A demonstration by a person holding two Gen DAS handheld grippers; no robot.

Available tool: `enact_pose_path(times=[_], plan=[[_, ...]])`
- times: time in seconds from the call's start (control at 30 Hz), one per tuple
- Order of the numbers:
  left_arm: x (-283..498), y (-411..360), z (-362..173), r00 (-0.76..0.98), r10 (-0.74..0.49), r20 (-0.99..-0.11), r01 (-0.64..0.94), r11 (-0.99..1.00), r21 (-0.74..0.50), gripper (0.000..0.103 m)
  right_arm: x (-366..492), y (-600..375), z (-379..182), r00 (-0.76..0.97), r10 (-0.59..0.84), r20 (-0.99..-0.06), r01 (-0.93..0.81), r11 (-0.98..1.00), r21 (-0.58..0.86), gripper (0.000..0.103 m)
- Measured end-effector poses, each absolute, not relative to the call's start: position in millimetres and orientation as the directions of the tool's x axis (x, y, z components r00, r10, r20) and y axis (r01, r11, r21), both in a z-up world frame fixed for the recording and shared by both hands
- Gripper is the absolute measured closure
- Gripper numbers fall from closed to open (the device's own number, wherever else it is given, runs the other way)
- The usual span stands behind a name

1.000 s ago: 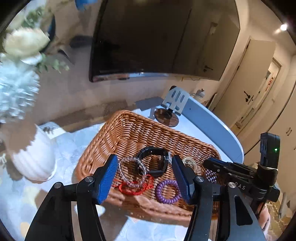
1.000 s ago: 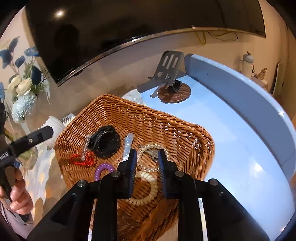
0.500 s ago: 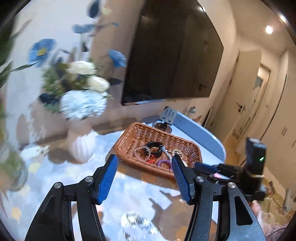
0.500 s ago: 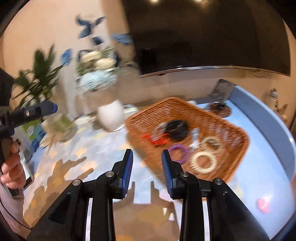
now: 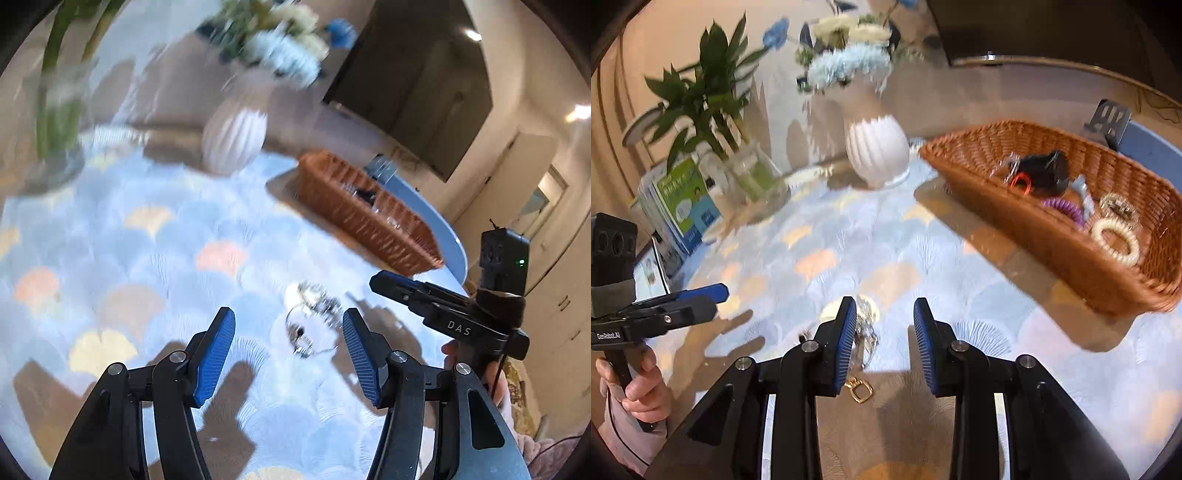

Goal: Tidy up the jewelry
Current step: 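Move both open tools back over the gold and silver chains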

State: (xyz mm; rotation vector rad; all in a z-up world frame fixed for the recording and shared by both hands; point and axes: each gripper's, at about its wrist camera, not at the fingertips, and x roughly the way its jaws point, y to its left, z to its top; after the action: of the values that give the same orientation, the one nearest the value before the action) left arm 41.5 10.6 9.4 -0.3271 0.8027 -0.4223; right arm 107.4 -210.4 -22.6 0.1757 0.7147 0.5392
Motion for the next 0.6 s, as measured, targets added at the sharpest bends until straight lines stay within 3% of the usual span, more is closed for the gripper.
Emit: enact_pose_path(times=[0.3,0.4,0.6], plan=[[53,-14,-5,0.516,-0.517,-0.684,0.329,0.856,-0.399,0.041,119,-218,-29,0.553,0.589,-0.589,-0.411,0.808,0.423,0.068],[55,-28,-9,0.498,-0.480,-0.722,0.363,0.871,-0.330,0.041,125,-218,-33,0.479,0.635,-0.607,-0.419,0.772,0.477,0.068],[72,-41,-11,0.496,-0.409,-0.766,0.355,0.901,-0.250,0.041,123,-196,-24,0.472,0.548,-0.690,-0.487,0.815,0.314,0.068]])
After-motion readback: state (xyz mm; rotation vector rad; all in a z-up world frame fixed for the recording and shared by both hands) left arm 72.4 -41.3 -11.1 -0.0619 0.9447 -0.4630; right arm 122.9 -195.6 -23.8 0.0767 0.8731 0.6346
